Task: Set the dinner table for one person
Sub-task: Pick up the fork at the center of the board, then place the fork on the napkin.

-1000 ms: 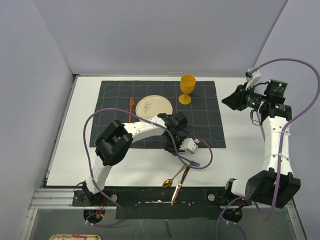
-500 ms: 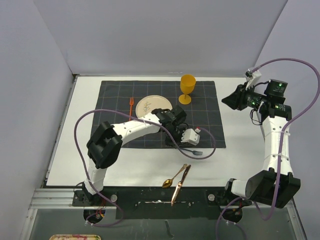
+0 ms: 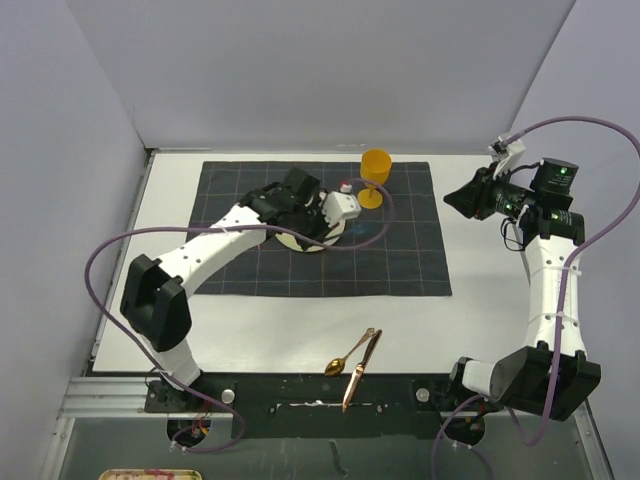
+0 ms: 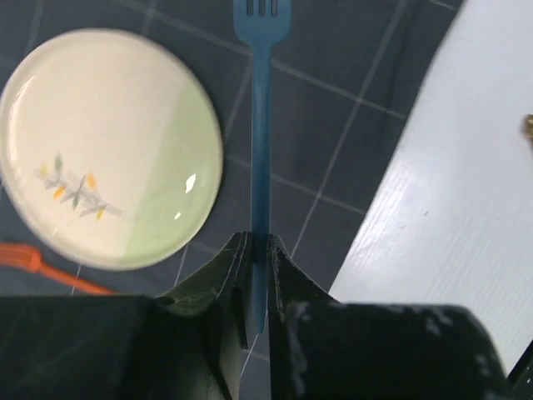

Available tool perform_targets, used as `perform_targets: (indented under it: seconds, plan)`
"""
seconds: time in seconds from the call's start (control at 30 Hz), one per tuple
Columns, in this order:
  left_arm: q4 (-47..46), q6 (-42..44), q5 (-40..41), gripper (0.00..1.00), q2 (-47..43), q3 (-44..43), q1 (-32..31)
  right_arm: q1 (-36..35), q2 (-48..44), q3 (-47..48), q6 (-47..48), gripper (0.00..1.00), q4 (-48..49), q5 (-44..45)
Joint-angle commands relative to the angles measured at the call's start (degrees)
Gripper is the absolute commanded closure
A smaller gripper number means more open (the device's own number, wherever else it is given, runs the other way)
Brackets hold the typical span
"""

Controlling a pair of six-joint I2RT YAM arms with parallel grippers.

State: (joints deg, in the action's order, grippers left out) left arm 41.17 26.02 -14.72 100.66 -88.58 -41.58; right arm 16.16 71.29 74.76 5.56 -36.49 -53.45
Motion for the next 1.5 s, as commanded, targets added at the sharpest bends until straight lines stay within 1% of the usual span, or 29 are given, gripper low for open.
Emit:
perform_targets:
  seconds: [0.0, 0.13, 0.3, 0.4, 0.47, 0.57, 0.8, 0.9, 1.03, 1.1, 1.27, 1.33, 1.47]
  plan:
    - [-5.7, -9.0, 4.0, 1.00, -8.5, 2.5, 6.7, 0.4, -2.2, -0.3, -0.3, 0.78, 2.9, -1.6]
    - [-9.2, -14.7, 4.9, 1.00, -13.0, 5.8, 14.6, 0.4, -2.0, -0.6, -1.0, 0.79, 3.7, -1.9]
    - [-15.3, -22.1, 5.4, 1.00, -16.0, 12.0, 21.1, 0.4, -2.0, -1.1, -1.6, 0.79, 4.3, -2.3]
    - [-18.8, -24.5, 5.5, 1.00, -15.9, 14.9, 23.7, 0.4, -2.2, -1.4, -1.4, 0.79, 4.4, -2.3]
    - [-19.1, -25.6, 5.3, 1.00, -14.5, 15.1, 24.2, 0.4, -2.4, -1.7, -1.6, 0.79, 4.6, -2.3]
    - [-20.4, -29.5, 5.0, 1.00, -13.0, 15.9, 25.7, 0.5, -2.7, -1.8, -1.7, 0.79, 4.4, -2.1]
    - [-27.3, -39.9, 6.5, 1.00, -15.6, 22.7, 31.2, 0.5, -3.0, -1.5, -1.1, 0.80, 3.5, -1.8]
    - [-28.3, -41.9, 6.9, 1.00, -14.8, 24.8, 32.2, 0.5, -2.6, -1.5, -1.6, 0.80, 4.1, -2.1]
    - [-31.5, -41.1, 7.0, 1.00, -13.4, 27.0, 32.3, 0.5, -2.2, -2.0, -1.9, 0.80, 4.8, -2.2]
    - [-31.1, -40.7, 6.5, 1.00, -12.0, 25.8, 32.2, 0.5, -2.0, -2.2, -2.2, 0.80, 5.0, -2.2]
    - [-31.6, -41.5, 9.3, 1.00, -9.3, 24.2, 32.6, 0.5, -2.2, -2.7, -2.7, 0.80, 5.3, -1.9]
    - [-32.1, -41.8, 8.2, 1.00, -7.7, 23.7, 32.9, 0.5, -2.5, -2.8, -2.2, 0.80, 5.1, -1.3]
    - [-30.2, -41.0, 7.3, 1.00, -4.0, 20.6, 32.9, 0.5, -2.7, -2.5, -1.4, 0.80, 4.1, -0.9]
